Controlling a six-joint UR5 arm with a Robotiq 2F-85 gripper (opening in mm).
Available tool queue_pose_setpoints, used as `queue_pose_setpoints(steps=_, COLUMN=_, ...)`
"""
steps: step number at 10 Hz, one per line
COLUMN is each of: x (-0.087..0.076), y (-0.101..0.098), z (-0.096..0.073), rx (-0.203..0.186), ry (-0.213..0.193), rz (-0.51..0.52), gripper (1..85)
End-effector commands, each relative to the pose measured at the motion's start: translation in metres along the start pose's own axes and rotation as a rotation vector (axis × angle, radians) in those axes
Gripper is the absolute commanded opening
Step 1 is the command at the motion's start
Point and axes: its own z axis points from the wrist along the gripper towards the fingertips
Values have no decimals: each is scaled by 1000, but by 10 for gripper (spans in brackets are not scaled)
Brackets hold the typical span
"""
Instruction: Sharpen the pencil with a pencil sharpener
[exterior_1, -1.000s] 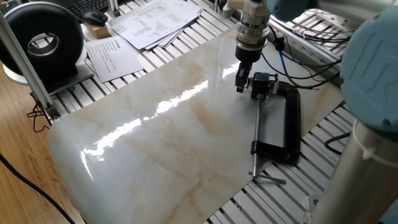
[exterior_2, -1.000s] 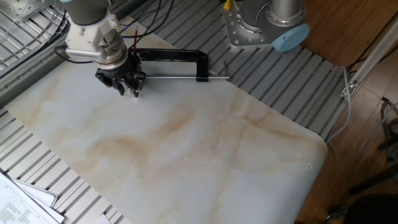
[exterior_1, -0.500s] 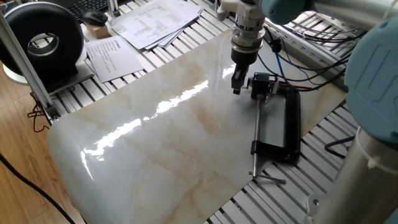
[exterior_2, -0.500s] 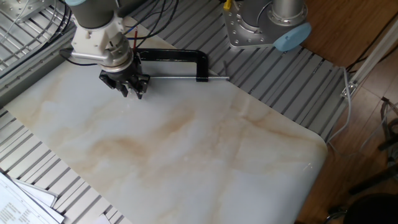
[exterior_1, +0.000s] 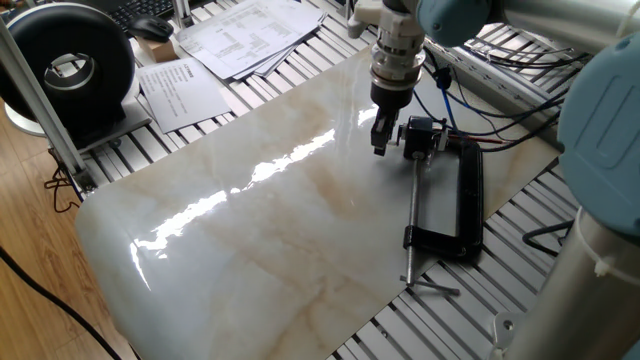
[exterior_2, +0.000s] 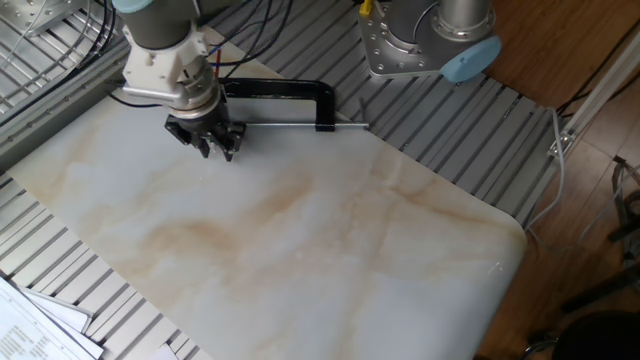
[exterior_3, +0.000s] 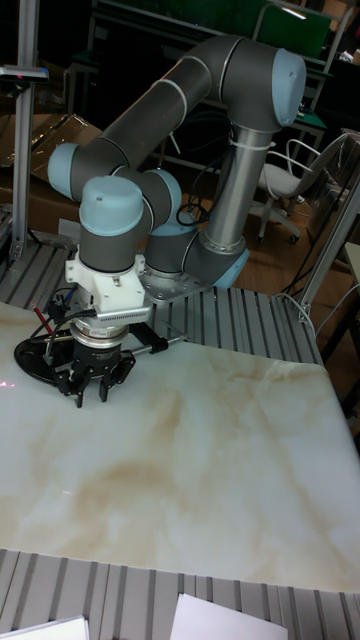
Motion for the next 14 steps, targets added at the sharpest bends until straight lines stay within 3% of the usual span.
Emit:
queue_pose_setpoints(steps=1, x=3, y=11, z=2, rx=-4, ry=-12, rz=27, gripper=253)
queue_pose_setpoints(steps=2, x=5, y=15, z=-1, rx=-3, ry=-11, rz=34, gripper=127)
queue_pose_setpoints(steps=4, x=9, y=24, z=-9, rx=-25, ry=-6, rz=37, gripper=13)
queue_pose_setpoints(steps=6, x=10, y=30, z=-29, rx=-80, ry=5, rz=35, gripper=13)
queue_pose_setpoints(steps=9, x=13, y=17, z=-60, rx=-97, ry=27, rz=20, gripper=13)
queue_pose_setpoints(steps=10, x=16, y=11, z=-66, rx=-92, ry=39, rz=14, gripper=13)
queue_pose_setpoints(steps=11, x=19, y=1, z=-70, rx=-57, ry=56, rz=-8, gripper=13)
queue_pose_setpoints(steps=14, x=17, y=-15, z=-67, rx=-43, ry=52, rz=-67, gripper=13)
